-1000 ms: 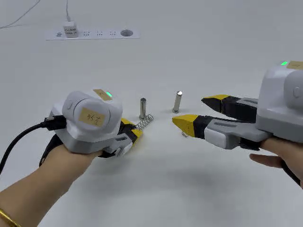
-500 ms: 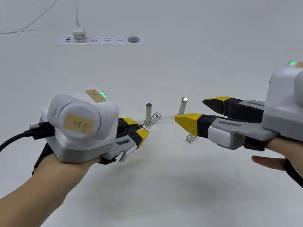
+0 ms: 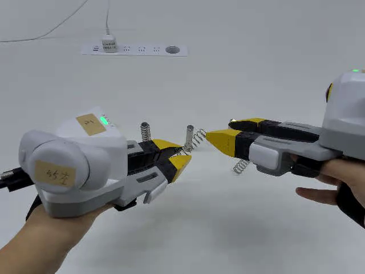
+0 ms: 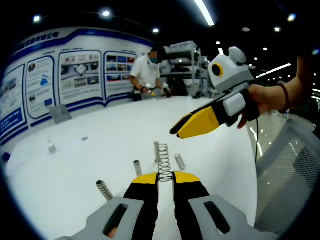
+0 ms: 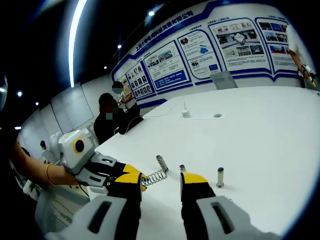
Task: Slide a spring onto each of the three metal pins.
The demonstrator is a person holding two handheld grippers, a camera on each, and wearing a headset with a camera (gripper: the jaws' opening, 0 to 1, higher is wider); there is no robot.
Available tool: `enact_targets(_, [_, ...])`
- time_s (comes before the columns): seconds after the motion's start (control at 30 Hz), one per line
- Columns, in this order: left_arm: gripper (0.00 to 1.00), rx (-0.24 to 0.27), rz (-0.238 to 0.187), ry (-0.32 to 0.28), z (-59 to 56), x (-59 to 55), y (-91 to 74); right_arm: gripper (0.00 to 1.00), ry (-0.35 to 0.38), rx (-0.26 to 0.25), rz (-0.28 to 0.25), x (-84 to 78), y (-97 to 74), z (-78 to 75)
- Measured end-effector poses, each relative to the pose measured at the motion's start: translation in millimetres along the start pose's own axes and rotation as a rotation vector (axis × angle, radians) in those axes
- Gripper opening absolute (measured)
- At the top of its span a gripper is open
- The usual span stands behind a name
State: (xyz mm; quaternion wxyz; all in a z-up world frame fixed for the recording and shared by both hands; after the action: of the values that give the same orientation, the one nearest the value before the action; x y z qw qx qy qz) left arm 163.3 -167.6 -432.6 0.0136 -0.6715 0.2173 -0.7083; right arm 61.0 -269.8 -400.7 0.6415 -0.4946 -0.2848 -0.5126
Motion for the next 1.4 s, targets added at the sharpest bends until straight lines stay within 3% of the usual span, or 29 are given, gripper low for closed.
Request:
enact_targets(0.13, [0.10, -0.009, -0.024, 0.007, -4.1, 3.5, -5.0, 0.30, 0.044, 0.020, -0.002, -0.5, 1.2, 1.7])
enact_targets(0.27, [0.10, -0.024, -0.050, 0.026, -8.6, 7.6, -9.4, 0.28, 0.118, 0.072, -0.011, -1.0, 1.4, 6.1])
enact_targets(0.5, [0.10, -0.038, -0.069, 0.041, -14.5, 10.8, -11.8, 0.25, 0.219, 0.122, -0.011, -5.6, 2.4, 8.0])
enact_targets(0.83, [0.10, -0.047, -0.106, 0.048, -18.1, 14.8, -15.0, 0.14, 0.300, 0.182, -0.017, -6.7, 3.1, 13.8])
enact_targets(1.2, [0.10, -0.036, -0.094, 0.038, -17.8, 13.6, -16.2, 0.12, 0.295, 0.233, -0.029, -4.6, 2.2, 19.3])
enact_targets(1.4, [0.11, -0.032, -0.086, 0.024, -17.5, 13.0, -16.2, 0.11, 0.251, 0.241, -0.039, -2.6, 3.3, 22.6])
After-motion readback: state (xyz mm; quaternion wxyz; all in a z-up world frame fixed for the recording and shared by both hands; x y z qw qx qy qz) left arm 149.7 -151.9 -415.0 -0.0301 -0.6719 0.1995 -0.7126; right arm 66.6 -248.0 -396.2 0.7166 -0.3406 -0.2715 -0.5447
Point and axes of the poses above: the centre of the closed fingertips' face, and the gripper's own axes: y roughly forward along the fingers, z roughly to its left, x roughly out of its top, the point moved 7 cm from there along -y, roughly backward along the fingers, and after that the axes turned 2 degrees about -x, right-handed, at the moved point
